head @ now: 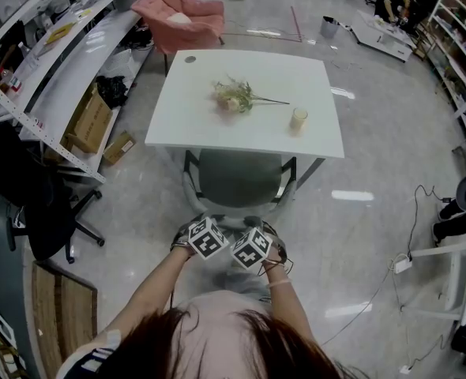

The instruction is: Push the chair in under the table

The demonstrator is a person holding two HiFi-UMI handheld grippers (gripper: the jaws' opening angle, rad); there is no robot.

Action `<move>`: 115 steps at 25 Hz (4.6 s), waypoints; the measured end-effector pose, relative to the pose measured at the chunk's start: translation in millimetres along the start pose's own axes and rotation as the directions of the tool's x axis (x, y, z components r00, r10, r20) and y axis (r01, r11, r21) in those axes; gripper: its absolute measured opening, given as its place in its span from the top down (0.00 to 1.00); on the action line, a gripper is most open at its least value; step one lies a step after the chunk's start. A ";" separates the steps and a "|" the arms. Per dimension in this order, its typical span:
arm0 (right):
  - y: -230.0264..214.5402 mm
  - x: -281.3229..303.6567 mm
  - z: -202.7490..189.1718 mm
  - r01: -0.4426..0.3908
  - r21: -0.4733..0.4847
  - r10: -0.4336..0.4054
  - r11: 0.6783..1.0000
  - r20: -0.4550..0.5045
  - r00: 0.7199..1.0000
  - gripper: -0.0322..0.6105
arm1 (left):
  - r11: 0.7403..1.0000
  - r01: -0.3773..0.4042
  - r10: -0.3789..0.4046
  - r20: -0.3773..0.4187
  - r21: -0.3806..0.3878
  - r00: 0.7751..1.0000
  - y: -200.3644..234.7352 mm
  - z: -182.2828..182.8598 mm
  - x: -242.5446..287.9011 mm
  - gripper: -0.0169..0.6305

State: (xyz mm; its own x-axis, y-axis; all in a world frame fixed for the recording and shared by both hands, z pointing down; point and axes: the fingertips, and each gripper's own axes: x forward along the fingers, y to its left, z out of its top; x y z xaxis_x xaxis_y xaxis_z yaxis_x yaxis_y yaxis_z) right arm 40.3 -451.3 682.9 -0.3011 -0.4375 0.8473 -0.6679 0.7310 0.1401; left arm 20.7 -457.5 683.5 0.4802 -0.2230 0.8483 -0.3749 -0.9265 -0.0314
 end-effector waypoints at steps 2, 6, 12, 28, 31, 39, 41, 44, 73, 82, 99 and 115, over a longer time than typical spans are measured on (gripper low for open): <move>-5.1 1.1 0.2 0.004 -0.003 -0.004 1.000 0.002 1.000 0.64 | 1.000 0.001 -0.001 0.000 -0.002 1.000 2.5 3.5 1.9 0.66; -13.3 -0.2 3.2 0.008 -0.007 -0.008 1.000 0.002 1.000 0.64 | 1.000 -0.002 0.002 0.002 0.002 1.000 8.3 10.1 1.7 0.66; -21.7 3.8 6.0 0.007 -0.007 -0.007 1.000 0.001 1.000 0.64 | 1.000 0.001 -0.001 0.000 0.002 1.000 15.9 14.4 5.0 0.66; -42.5 13.1 12.3 0.004 -0.015 -0.004 1.000 0.005 1.000 0.64 | 1.000 -0.006 0.006 0.005 -0.003 1.000 34.0 25.7 14.9 0.66; -46.7 13.9 14.1 0.002 -0.017 -0.002 1.000 0.006 1.000 0.64 | 1.000 -0.007 0.007 0.003 -0.004 1.000 37.7 28.5 15.7 0.66; -60.8 18.4 16.4 -0.002 -0.025 0.002 1.000 0.007 1.000 0.64 | 1.000 -0.011 0.011 0.005 -0.010 1.000 47.4 37.8 21.7 0.66; -62.8 19.3 17.5 -0.002 -0.027 0.002 1.000 0.009 1.000 0.64 | 1.000 -0.014 0.014 0.006 -0.009 1.000 49.8 38.7 22.7 0.66; -66.2 22.1 20.2 -0.001 -0.030 0.001 1.000 0.013 1.000 0.64 | 1.000 -0.017 0.017 0.007 -0.011 1.000 54.6 39.4 24.2 0.66; -100.2 34.1 33.4 -0.016 -0.071 0.018 0.997 0.028 0.999 0.64 | 0.998 -0.044 0.045 0.022 -0.034 0.999 85.9 59.5 37.0 0.66; -110.6 39.3 35.6 -0.013 -0.073 0.015 0.997 0.030 0.999 0.64 | 0.998 -0.047 0.048 0.025 -0.032 0.999 94.0 64.3 42.3 0.66; -130.5 44.9 45.1 -0.014 -0.080 0.017 0.997 0.035 0.999 0.64 | 0.998 -0.056 0.057 0.031 -0.037 0.998 112.3 76.1 47.7 0.66; -147.5 52.9 51.0 -0.010 -0.092 0.015 0.996 0.048 0.999 0.64 | 0.997 -0.067 0.069 0.035 -0.043 0.997 127.9 85.3 55.2 0.66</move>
State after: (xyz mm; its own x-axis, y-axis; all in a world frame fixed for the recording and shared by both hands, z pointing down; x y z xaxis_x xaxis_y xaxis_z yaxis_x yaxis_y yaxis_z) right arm 88.1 -609.0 680.9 -0.3429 -0.4513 0.8239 -0.5991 0.7806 0.1782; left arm 67.0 -614.2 681.2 0.4811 -0.2966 0.8250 -0.4397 -0.8957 -0.0655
